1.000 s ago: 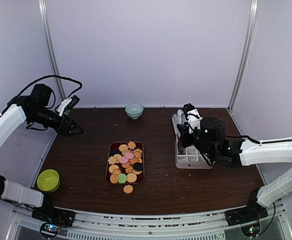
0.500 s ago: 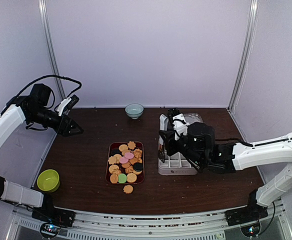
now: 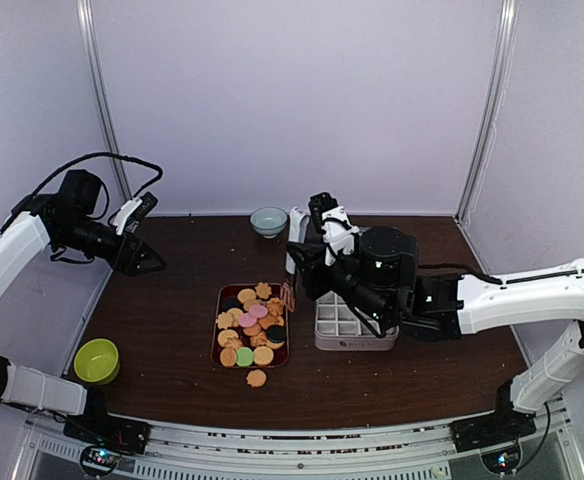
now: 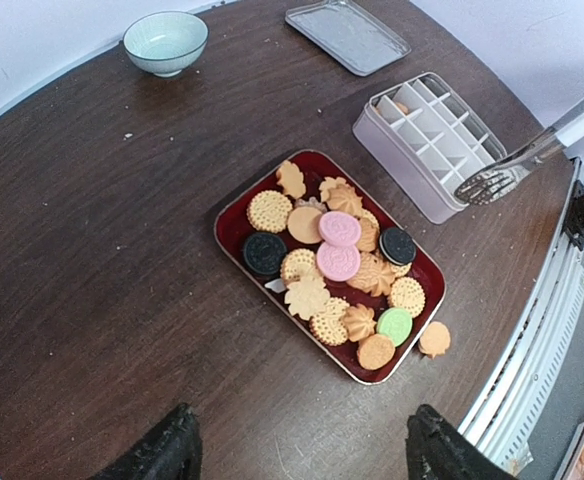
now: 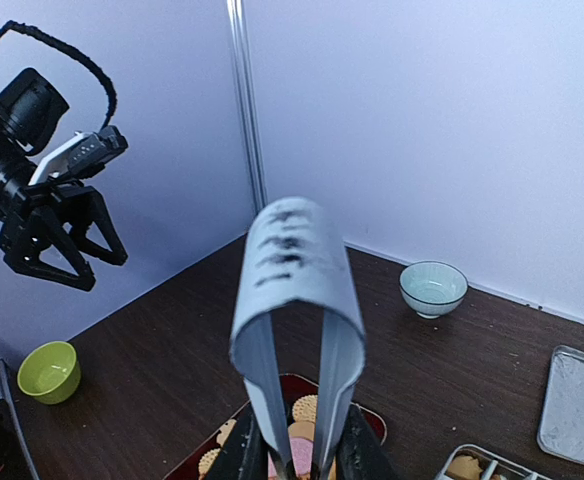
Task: Pack the cookies
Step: Move the packing box to the center of the board, then pick up the fake cookies from the plate.
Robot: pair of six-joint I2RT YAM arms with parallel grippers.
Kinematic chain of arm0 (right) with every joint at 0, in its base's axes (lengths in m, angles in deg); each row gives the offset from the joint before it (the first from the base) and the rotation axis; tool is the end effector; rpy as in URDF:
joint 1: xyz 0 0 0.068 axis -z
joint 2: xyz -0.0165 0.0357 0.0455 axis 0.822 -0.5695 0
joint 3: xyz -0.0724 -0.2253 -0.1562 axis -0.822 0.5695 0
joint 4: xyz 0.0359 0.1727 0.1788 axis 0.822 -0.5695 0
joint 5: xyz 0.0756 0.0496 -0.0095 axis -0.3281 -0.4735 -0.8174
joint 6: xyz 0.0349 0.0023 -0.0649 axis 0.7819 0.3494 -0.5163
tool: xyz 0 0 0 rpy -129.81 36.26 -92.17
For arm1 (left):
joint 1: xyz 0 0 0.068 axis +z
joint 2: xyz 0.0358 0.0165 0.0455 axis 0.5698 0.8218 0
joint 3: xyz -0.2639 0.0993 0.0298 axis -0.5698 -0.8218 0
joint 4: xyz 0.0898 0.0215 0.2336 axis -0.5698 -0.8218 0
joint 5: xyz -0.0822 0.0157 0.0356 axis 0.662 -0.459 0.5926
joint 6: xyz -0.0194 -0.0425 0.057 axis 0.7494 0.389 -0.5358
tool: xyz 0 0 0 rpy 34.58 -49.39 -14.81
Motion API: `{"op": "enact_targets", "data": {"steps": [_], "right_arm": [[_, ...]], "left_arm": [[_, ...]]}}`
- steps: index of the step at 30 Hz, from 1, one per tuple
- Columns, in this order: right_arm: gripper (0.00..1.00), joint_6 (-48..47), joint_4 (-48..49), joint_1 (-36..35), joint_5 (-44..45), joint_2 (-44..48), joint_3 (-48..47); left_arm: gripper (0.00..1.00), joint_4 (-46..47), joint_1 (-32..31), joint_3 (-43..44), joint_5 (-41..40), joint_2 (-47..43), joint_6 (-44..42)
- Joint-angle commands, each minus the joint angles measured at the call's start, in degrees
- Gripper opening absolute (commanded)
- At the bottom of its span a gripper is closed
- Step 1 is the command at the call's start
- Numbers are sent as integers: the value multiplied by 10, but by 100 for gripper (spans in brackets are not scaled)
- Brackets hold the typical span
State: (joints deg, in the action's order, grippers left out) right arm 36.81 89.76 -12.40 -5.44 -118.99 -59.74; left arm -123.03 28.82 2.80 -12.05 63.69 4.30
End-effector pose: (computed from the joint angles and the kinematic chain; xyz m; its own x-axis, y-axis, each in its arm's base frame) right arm 0.1573 0.3255 0.3284 -0.1303 0.0189 -0.9913 -0.7181 0.6876 0.1075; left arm 0.2210 -0.0594 0.3273 -0.7061 0.2854 -0.6480 0.6043 0.7199 -0.3414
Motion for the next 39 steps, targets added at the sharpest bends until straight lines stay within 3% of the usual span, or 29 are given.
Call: {"op": "enact_targets", "data": {"steps": [1,13,39], "right_arm": [[19,-6,17,-14,-69,-50,-57],[25,25,15,-13,-167,-172,-146],[33,56,41,-5,-144,-210,-101]], "left_arm": [[73,6,4,-1,4,-8,-9],[73,-7,5,3,-4,-7,-17],[73,-9,4,9,7,-3,-15]]}}
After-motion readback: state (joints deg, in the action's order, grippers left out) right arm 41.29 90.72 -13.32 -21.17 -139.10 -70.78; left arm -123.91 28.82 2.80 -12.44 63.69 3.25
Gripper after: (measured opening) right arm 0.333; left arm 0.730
